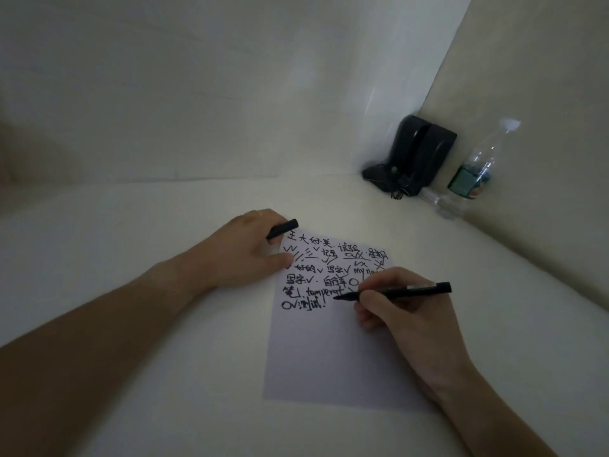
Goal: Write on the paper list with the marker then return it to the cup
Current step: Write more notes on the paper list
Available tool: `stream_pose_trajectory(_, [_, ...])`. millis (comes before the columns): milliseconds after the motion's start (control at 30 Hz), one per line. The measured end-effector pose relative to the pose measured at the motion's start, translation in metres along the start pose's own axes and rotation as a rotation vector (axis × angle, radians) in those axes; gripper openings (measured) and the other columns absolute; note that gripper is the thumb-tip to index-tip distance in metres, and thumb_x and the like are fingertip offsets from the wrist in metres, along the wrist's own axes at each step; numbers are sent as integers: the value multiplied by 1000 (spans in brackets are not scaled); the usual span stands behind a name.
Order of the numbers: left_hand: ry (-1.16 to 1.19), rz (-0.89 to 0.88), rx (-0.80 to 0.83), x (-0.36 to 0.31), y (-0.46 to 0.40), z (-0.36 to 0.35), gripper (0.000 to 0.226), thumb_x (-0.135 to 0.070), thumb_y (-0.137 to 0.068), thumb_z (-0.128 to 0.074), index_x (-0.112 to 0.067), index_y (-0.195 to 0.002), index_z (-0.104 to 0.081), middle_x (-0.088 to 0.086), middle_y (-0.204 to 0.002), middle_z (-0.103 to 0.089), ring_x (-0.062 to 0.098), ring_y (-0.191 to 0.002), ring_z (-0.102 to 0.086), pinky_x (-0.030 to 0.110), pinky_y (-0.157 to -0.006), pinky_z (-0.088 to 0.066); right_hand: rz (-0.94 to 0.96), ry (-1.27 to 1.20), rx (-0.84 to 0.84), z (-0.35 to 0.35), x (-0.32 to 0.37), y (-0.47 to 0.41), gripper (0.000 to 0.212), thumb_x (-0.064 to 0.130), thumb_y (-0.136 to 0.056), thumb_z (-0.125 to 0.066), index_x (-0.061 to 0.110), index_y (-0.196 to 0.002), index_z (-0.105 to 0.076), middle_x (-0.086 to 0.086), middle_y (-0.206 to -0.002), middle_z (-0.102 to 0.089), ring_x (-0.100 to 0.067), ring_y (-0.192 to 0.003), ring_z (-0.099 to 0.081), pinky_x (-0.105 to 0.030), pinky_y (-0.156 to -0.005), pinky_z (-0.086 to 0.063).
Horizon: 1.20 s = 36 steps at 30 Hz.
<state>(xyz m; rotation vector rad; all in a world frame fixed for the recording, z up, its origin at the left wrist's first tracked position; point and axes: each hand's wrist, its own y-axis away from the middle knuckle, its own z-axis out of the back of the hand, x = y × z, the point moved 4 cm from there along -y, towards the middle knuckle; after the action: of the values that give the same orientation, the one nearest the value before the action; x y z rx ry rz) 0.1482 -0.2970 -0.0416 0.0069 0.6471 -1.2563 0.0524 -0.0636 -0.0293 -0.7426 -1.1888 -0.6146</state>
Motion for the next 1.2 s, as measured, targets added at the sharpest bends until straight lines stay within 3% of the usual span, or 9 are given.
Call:
stream_pose_trajectory(167, [26,8,-4,-4,2,2,42,-40,-89,-69,-18,-123,-60,-4,-118,-63,18,-106,-60,35,-94,-48,-5,41,18,-1,-1,3,15,-6,-79,-73,8,-77,-75,-16,-63,-74,-26,-57,-68,-33,-58,-56])
stream_pose_trajectory(433, [21,23,-7,-4,2,2,42,-38,-89,-71,-15,-122,-60,-3,-119,-63,20,-108,-59,32,-94,-44,16,131,-57,4,-3,2,11,7,-75,-75,17,-76,-77,-11,-67,-77,-27,-63,-73,-41,-66,-60])
stream_pose_trajectory(533, [24,21,-6,-5,2,2,42,-38,-89,-70,-17,-124,-60,-4,-118,-63,18,-106,-59,33,-93,-47,14,89,-123,9,-3,2,12,4,-77,-74,15,-74,-77,-11,-66,-77,-27,-62,-73,-38,-63,-60])
stream_pose_trajectory(667, [30,14,-11,-6,3,3,41,-37,-89,-71,-17,-124,-60,-3,-116,-63,19,-106,-59,35,-95,-46,-25,41,-79,6,-4,2,11,0,-79,-72,10,-75,-76,-15,-65,-76,-26,-59,-70,-33,-59,-59])
stream_pose_trajectory(867, [30,29,-6,-6,4,4,41,-37,-89,-71,-16,-123,-60,-2,-117,-64,20,-107,-59,37,-96,-46,-13,84,-69,6,-6,2,9,4,-77,-74,13,-76,-77,-13,-66,-77,-34,-66,-74,-38,-65,-62])
stream_pose_trajectory(1200, [42,31,7,-9,4,4,43,-36,-90,-70,-15,-127,-60,-2,-115,-62,21,-106,-58,37,-95,-46,-18,78,-51,6,-6,2,12,-1,-75,-71,10,-72,-76,-17,-63,-75,-26,-58,-69,-34,-60,-58])
